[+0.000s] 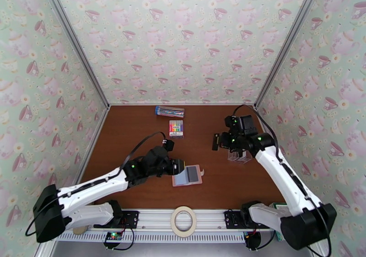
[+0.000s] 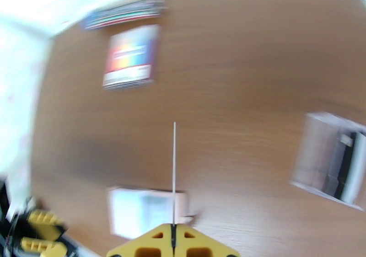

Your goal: Put the credit cards into the card holder

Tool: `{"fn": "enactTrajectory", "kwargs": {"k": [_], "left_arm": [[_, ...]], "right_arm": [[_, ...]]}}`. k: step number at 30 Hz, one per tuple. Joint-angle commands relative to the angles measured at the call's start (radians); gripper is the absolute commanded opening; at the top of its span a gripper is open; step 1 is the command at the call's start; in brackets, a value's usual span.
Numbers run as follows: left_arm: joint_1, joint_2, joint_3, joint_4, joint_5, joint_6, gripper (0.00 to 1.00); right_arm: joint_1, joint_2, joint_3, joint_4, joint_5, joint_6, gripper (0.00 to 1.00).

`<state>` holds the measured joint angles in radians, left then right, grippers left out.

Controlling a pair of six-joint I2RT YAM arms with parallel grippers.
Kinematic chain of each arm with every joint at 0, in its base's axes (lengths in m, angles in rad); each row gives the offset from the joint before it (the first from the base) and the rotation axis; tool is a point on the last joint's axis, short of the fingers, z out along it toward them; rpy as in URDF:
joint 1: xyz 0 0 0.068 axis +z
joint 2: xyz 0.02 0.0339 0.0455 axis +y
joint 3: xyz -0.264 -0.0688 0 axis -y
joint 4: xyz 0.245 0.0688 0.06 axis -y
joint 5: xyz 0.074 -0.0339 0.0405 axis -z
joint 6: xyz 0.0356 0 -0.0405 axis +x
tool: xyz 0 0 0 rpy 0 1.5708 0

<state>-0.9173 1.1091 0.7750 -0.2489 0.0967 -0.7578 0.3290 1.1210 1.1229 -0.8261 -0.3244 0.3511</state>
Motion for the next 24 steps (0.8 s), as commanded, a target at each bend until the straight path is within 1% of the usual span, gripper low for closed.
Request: {"fn": "enactTrajectory", "kwargs": {"k": [1, 4, 5, 6, 12, 15, 18, 24], "left_arm": [[0.012, -0.076, -0.025, 0.054, 0.054, 0.077, 0.59], [0.015, -0.14, -0.058, 0.105, 0.099, 0.103, 0.65], [0.017, -0.155, -0.07, 0.124, 0.116, 0.108, 0.66], [0.018, -0.164, -0.075, 0.142, 0.133, 0.112, 0.67], [0.016, -0.151, -0.088, 0.277, 0.269, 0.115, 0.71], [0.014, -0.147, -0.085, 0.325, 0.317, 0.115, 0.72], [0.009, -0.147, -0.069, 0.337, 0.374, 0.123, 0.72], [-0.011, -0.149, -0.061, 0.358, 0.399, 0.129, 0.7]], "right_arm": [[0.032, -0.109, -0.054, 0.094, -0.18, 0.004, 0.0], [0.037, -0.204, -0.108, 0.151, -0.302, 0.034, 0.0], [0.038, -0.216, -0.124, 0.163, -0.334, 0.046, 0.0], [0.039, -0.264, -0.134, 0.174, -0.358, 0.055, 0.0], [0.048, -0.309, -0.174, 0.263, -0.533, 0.128, 0.0], [0.063, -0.308, -0.175, 0.27, -0.576, 0.136, 0.0], [0.081, -0.311, -0.173, 0.275, -0.613, 0.15, 0.0], [0.12, -0.316, -0.182, 0.309, -0.645, 0.175, 0.0]]}}
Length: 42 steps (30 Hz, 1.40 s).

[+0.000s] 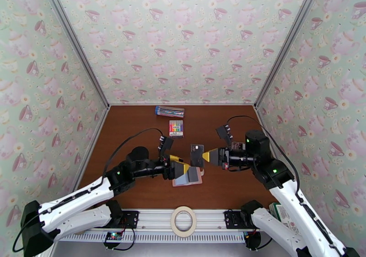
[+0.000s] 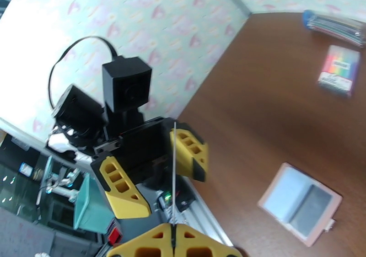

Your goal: Put the credit cards into the card holder

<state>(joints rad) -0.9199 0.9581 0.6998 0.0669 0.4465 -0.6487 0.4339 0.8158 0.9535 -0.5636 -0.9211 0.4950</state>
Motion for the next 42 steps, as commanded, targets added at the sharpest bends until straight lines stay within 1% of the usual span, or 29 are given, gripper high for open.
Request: {"fn": "enactTrajectory", "kwargs": {"k": [1, 2, 7, 13, 15, 17, 19, 23, 25, 27, 29, 37, 42], "left_arm": [[-0.01, 0.002, 0.015, 0.045, 0.049, 0.02, 0.68], [-0.01, 0.001, 0.015, 0.048, 0.051, 0.021, 0.65], [-0.017, 0.002, 0.014, 0.079, 0.071, 0.01, 0.6], [-0.029, -0.001, 0.005, 0.115, 0.084, -0.007, 0.46], [-0.029, -0.004, 0.007, 0.117, 0.083, -0.014, 0.37], [-0.03, -0.004, 0.01, 0.113, 0.081, -0.017, 0.31], [-0.03, -0.004, 0.012, 0.111, 0.076, -0.024, 0.23], [-0.03, 0.004, 0.007, 0.126, 0.069, -0.043, 0.0], [-0.03, 0.008, 0.004, 0.139, 0.068, -0.053, 0.0], [-0.03, 0.012, 0.003, 0.157, 0.074, -0.067, 0.0], [-0.03, 0.013, 0.003, 0.168, 0.079, -0.072, 0.0], [-0.032, 0.023, 0.0, 0.197, 0.098, -0.09, 0.0], [-0.031, 0.048, 0.01, 0.213, 0.119, -0.1, 0.0]], "right_arm": [[0.018, -0.01, -0.016, 0.05, -0.045, 0.033, 0.0], [0.021, -0.006, -0.02, 0.055, -0.048, 0.037, 0.0], [0.041, 0.01, -0.029, 0.067, -0.047, 0.036, 0.0], [0.069, 0.024, -0.037, 0.075, -0.038, 0.027, 0.0], [0.072, 0.028, -0.045, 0.078, -0.036, 0.026, 0.0], [0.072, 0.029, -0.049, 0.082, -0.038, 0.027, 0.0], [0.074, 0.028, -0.053, 0.086, -0.042, 0.025, 0.0], [0.073, 0.026, -0.065, 0.098, -0.059, 0.014, 0.0], [0.074, 0.026, -0.072, 0.114, -0.07, 0.015, 0.0], [0.073, 0.023, -0.078, 0.135, -0.082, 0.025, 0.06], [0.074, 0.02, -0.079, 0.142, -0.091, 0.022, 0.09], [0.075, -0.004, -0.09, 0.154, -0.124, 0.016, 0.11], [0.093, 0.001, -0.094, 0.156, -0.124, 0.009, 0.16]]}}
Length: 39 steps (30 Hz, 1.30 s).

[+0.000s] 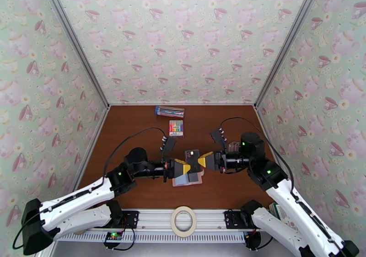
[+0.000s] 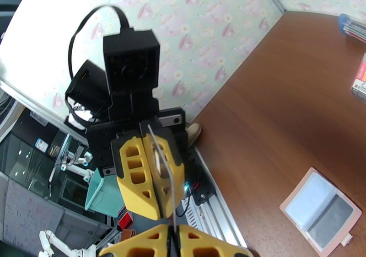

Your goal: Put the credit cards into the card holder

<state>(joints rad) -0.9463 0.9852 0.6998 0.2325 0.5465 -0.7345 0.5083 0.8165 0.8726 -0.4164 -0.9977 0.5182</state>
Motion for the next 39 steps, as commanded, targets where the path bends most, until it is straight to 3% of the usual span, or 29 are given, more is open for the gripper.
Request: {"fn": "enactTrajectory", "kwargs": {"k": [1, 8, 23, 39], "left_arm": [[-0.005, 0.023, 0.011, 0.05, 0.022, -0.015, 0.0], [-0.006, 0.026, 0.009, 0.042, 0.029, -0.013, 0.0], [0.025, -0.043, -0.041, -0.005, 0.029, -0.023, 0.0], [0.024, -0.021, -0.049, 0.012, 0.046, -0.03, 0.0]], "right_arm": [[0.024, 0.001, -0.013, 0.008, -0.045, -0.017, 0.16], [0.03, 0.001, -0.007, 0.003, -0.024, -0.03, 0.13], [0.03, -0.002, 0.005, 0.018, -0.026, -0.027, 0.19], [0.032, 0.006, 0.005, 0.033, -0.029, -0.019, 0.15]]}}
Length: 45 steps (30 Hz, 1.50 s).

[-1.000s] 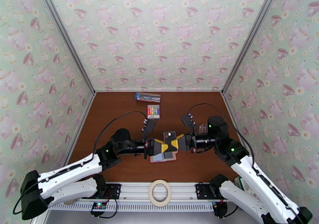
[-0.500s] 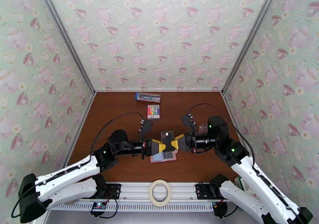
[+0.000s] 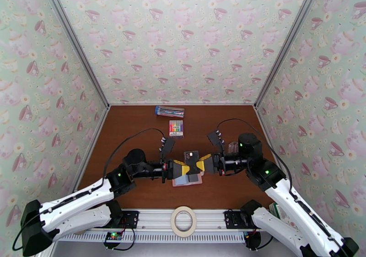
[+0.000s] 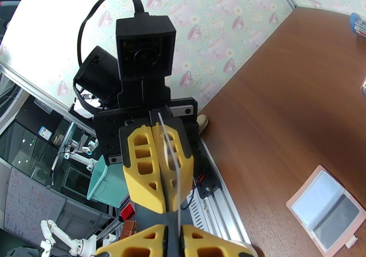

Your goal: Put the credit cards into the card holder

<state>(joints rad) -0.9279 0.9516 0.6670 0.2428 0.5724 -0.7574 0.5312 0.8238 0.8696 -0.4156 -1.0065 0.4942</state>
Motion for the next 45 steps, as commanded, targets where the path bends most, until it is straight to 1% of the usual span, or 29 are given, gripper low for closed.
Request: {"fn": "enactTrajectory", "kwargs": {"k": [1, 10, 11, 12, 13, 14, 15, 16, 17, 18, 21, 23, 25, 26, 30, 35, 38, 45], "left_arm": [[0.006, 0.015, -0.016, 0.001, 0.021, -0.008, 0.0], [0.005, 0.022, -0.016, -0.007, 0.027, -0.005, 0.0], [0.005, 0.021, -0.016, -0.012, 0.02, -0.004, 0.0], [0.005, 0.019, -0.015, -0.026, 0.009, 0.0, 0.02], [0.006, 0.013, -0.014, -0.047, -0.013, 0.007, 0.15], [0.006, 0.005, -0.015, -0.073, -0.047, 0.017, 0.36], [0.006, -0.008, -0.014, -0.122, -0.107, 0.028, 0.56], [0.009, -0.018, -0.014, -0.172, -0.172, 0.033, 0.69], [0.018, -0.024, -0.014, -0.222, -0.223, 0.03, 0.75], [0.03, -0.025, -0.019, -0.259, -0.262, 0.024, 0.78], [0.087, -0.007, -0.034, -0.372, -0.354, -0.033, 0.8], [0.116, 0.014, -0.06, -0.41, -0.387, -0.068, 0.8], [0.127, 0.045, -0.074, -0.475, -0.447, -0.103, 0.8], [0.127, 0.063, -0.088, -0.477, -0.453, -0.118, 0.8], [0.126, 0.166, -0.136, -0.395, -0.407, -0.165, 0.8], [0.116, 0.296, -0.143, -0.315, -0.382, -0.173, 0.77], [0.103, 0.348, -0.118, -0.309, -0.385, -0.16, 0.76], [0.081, 0.429, -0.083, -0.296, -0.386, -0.153, 0.75]], "right_arm": [[0.01, -0.002, 0.008, 0.033, -0.02, 0.007, 0.13], [0.012, -0.008, 0.003, 0.036, -0.003, 0.012, 0.0], [0.011, -0.008, 0.004, 0.034, 0.004, 0.013, 0.0], [0.012, -0.006, 0.003, 0.027, 0.018, 0.014, 0.0], [0.011, -0.002, 0.005, 0.012, 0.04, 0.014, 0.0], [0.011, 0.002, 0.007, -0.001, 0.058, 0.014, 0.0], [0.012, 0.009, 0.004, -0.011, 0.077, 0.019, 0.0], [0.012, 0.018, 0.0, -0.02, 0.095, 0.021, 0.0], [0.011, 0.029, 0.0, -0.037, 0.121, 0.02, 0.0], [0.012, 0.045, -0.003, -0.058, 0.152, 0.015, 0.0], [0.011, 0.119, -0.019, -0.107, 0.225, 0.01, 0.0], [0.012, 0.164, -0.037, -0.128, 0.278, 0.01, 0.0], [0.01, 0.212, -0.055, -0.142, 0.325, 0.015, 0.0], [0.011, 0.238, -0.068, -0.144, 0.352, 0.019, 0.0], [0.011, 0.344, -0.122, -0.136, 0.426, 0.032, 0.0], [0.026, 0.443, -0.181, -0.043, 0.429, 0.056, 0.0], [0.046, 0.487, -0.184, -0.001, 0.445, 0.065, 0.0], [0.055, 0.592, -0.179, 0.072, 0.445, 0.092, 0.0]]}}
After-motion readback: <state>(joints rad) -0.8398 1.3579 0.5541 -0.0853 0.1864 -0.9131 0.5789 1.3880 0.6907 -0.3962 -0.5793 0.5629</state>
